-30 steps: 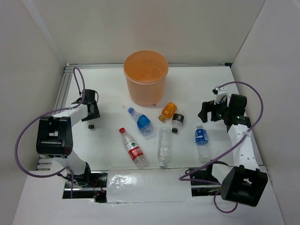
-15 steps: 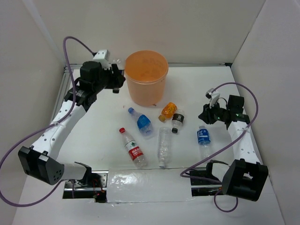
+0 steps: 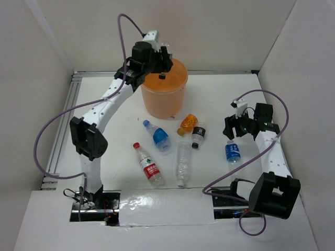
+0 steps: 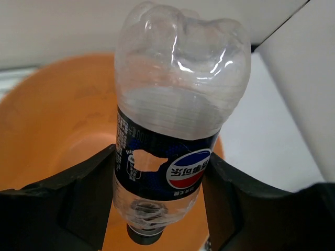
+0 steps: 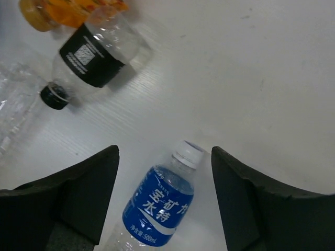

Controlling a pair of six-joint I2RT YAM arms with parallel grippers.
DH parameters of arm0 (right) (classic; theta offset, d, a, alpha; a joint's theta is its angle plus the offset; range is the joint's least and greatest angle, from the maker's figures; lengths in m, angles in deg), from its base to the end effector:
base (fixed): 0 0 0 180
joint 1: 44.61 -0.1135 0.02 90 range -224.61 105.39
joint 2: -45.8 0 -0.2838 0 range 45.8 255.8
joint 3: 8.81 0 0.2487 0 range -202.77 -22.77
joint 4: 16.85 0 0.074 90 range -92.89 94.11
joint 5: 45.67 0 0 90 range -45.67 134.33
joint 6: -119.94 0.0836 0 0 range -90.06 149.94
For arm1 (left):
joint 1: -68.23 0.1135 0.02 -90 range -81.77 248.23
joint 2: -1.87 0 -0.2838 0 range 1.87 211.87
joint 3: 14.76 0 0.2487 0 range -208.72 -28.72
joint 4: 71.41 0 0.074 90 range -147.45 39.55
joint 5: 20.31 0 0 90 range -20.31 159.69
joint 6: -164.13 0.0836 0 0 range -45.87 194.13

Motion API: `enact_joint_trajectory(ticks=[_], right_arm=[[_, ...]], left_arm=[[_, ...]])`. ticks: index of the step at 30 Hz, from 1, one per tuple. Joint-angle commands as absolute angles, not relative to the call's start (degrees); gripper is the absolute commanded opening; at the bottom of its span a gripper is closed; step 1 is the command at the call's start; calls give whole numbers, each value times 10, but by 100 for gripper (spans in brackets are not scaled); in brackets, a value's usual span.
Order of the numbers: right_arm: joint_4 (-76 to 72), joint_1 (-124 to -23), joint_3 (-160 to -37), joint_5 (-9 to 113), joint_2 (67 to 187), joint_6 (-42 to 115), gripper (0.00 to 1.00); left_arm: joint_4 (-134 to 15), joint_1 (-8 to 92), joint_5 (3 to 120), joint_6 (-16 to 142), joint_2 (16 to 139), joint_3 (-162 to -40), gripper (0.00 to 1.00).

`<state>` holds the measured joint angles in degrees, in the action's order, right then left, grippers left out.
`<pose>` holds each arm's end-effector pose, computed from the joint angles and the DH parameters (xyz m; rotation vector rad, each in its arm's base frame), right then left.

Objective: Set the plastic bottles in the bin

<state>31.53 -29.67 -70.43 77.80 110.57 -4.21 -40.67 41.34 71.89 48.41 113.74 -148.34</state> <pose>0.2407 -0.0165 0.2440 -0.6183 2.2153 0.2941 0.4584 -0.2289 0.4441 -0.0109 1.7715 -0.6396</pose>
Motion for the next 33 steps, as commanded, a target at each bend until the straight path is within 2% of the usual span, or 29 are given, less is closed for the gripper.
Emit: enact_joint_trajectory(ticks=[1, 2, 5, 10, 14, 16, 17, 18, 20, 21, 25, 27, 33], right_arm=[[375, -294, -758, 695, 1132, -33, 81], [388, -294, -764, 676, 1139, -33, 88], [420, -294, -777, 644, 1157, -33, 89], [434, -294, -801, 597, 1184, -20, 89], [476, -299, -815, 582, 1240, -44, 90], [493, -299, -815, 600, 1263, -61, 90], [503, -299, -815, 601, 1283, -79, 90], [509, -305, -815, 601, 1294, -79, 90], [532, -315, -815, 609, 1325, -101, 90], [538, -327, -815, 615, 1335, -101, 90], [550, -381, -815, 623, 1369, -110, 90], [550, -398, -815, 614, 1384, -110, 90], [543, -410, -790, 570, 1424, -87, 78]], left_arm=[[-390, 408, 750, 481, 1146, -1504, 71], [-395, 408, 750, 481, 1141, -1493, 80], [-400, 408, 744, 486, 1141, -1499, 99], [-400, 391, 737, 507, 1109, -1512, 99], [-372, 354, 786, 532, 1038, -1494, 99], [-367, 337, 812, 538, 981, -1404, 99], [-367, 324, 827, 518, 913, -1360, 99], [-367, 318, 832, 504, 878, -1262, 99], [-367, 299, 832, 464, 782, -1161, 99], [-367, 292, 838, 449, 755, -1073, 99], [-333, 254, 859, 369, 657, -890, 99], [-322, 241, 865, 347, 630, -854, 99], [-293, 195, 885, 255, 578, -759, 99]])
